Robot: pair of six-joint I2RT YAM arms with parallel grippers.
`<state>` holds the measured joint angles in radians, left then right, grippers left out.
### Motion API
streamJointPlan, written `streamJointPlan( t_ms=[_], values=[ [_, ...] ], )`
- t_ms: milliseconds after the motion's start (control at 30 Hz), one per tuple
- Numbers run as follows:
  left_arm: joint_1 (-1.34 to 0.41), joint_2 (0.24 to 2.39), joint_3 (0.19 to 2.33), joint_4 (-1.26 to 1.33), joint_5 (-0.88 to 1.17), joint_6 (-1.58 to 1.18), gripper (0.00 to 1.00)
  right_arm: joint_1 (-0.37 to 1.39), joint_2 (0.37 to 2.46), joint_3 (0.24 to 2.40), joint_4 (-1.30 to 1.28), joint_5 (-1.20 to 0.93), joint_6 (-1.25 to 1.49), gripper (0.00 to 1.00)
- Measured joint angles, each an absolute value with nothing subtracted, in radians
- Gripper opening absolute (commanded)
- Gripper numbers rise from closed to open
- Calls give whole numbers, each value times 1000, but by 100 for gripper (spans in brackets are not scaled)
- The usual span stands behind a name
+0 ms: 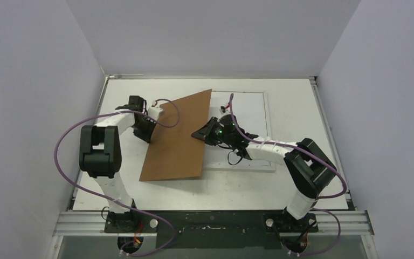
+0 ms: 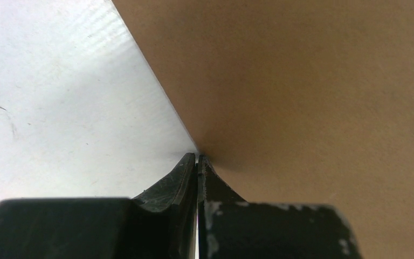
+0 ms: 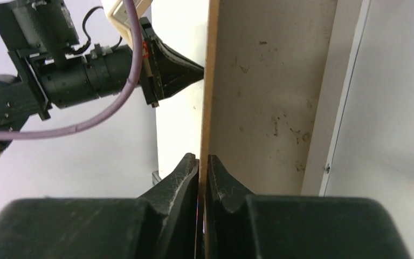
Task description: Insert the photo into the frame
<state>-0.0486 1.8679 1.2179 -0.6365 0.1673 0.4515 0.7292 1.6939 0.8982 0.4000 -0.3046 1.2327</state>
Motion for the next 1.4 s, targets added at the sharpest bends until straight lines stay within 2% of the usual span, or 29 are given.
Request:
streamJointPlan(
  t_ms=[33,200,400,600,1067,1400],
  values=[
    [-50,1864,1218,-645,170,451,0,728,1694,915,368,-303,1223,5],
    [-49,1829,1232,-734,233,428,17,696,1694,1019,225,-324,1141,5],
    [20,1781,1425,-873,331,394,23,534,1693,1115,95,-435,1042,5],
    [97,1707,1600,-917,376,365,24,361,1680,1213,18,-543,983,5],
    [-109,1697,1451,-905,379,290,23,14,1492,1114,-20,-781,976,5],
    [-198,1726,1451,-862,375,240,22,-80,1444,1055,-109,-876,870,5]
  ],
)
